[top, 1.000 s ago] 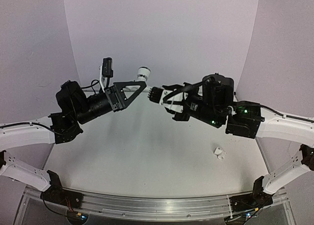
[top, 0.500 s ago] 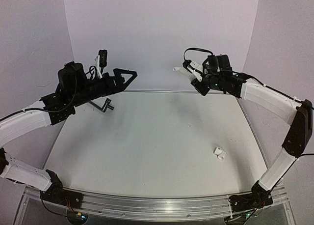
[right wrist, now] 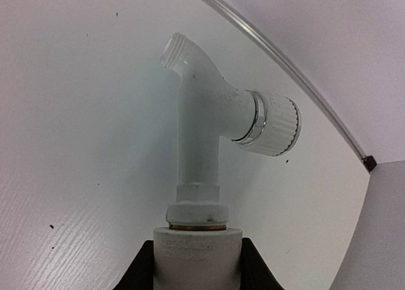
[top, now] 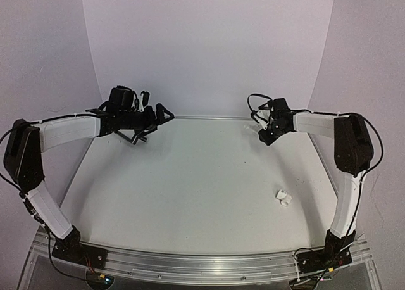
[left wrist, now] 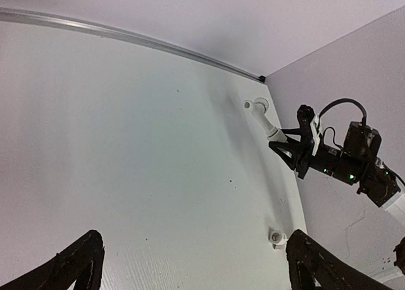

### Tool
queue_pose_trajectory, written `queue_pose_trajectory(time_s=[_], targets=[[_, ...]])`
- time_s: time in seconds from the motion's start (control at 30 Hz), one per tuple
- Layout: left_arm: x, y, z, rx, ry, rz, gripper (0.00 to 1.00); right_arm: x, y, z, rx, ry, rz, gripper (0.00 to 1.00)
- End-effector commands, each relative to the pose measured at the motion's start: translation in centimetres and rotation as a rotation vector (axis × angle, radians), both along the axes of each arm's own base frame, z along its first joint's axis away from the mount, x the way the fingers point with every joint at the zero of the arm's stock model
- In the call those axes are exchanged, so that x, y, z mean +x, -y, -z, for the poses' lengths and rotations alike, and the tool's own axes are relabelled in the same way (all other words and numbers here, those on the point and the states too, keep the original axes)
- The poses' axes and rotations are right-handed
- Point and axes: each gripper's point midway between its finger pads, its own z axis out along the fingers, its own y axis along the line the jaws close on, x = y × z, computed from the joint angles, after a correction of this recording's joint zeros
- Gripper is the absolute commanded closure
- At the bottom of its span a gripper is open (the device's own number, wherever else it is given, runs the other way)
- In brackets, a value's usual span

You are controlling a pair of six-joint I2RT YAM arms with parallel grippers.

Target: Install the water faucets

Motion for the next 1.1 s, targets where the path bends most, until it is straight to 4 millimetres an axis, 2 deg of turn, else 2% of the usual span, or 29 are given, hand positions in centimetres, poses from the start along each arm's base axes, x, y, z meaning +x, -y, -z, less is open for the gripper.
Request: queue_pose_trajectory(time_s=[0.0,0.1,0.27,0.33,0.53,0.6,0.7,0.77,0.87,1.07], targets=[[1.5,-0.2,-1.1,-0.022,-0.053,-0.080,0.00,1.8,0.7,-0.3,0.054,0.036,0.058,1.00],[1.7,-1.7,-0.8,-0.017,-0.062,-0.176,0.00,1.8,1.7,1.4,0.034,0.017,0.096,1.00],[1.2,-3.8,-2.1,-0.009,0.010,-0.262,0.00,1.7,2.2,3.9,0.029,-0.027,0.133,0.98],[1.2,-4.7,-2.5,0.009,0.029,-0.298,0.00,1.5,2.2,4.4,0.035,-0.038,0.143,0.96],[0.9,-5.3,-2.8,0.060,0.080,-0.292,0.00,1.2,2.4,5.3,0.034,-0.057,0.159,0.90],[0.9,-5.4,-2.7,0.069,0.088,-0.293,0.00,0.9,2.6,5.7,0.029,-0.064,0.163,0.84],[1.0,-5.6,-2.5,0.086,0.080,-0.300,0.00,0.7,2.7,5.8,0.029,-0.069,0.168,0.67],[0.9,-5.4,-2.6,0.085,0.082,-0.287,0.00,0.7,2.6,5.4,0.037,-0.065,0.170,0.56],[0.5,-5.5,-3.1,0.077,0.110,-0.279,0.00,0.7,2.4,3.7,0.064,-0.041,0.171,0.40],[-0.1,-6.3,-3.7,0.066,0.139,-0.308,0.00,0.6,1.3,-2.8,0.165,0.039,0.142,0.23]])
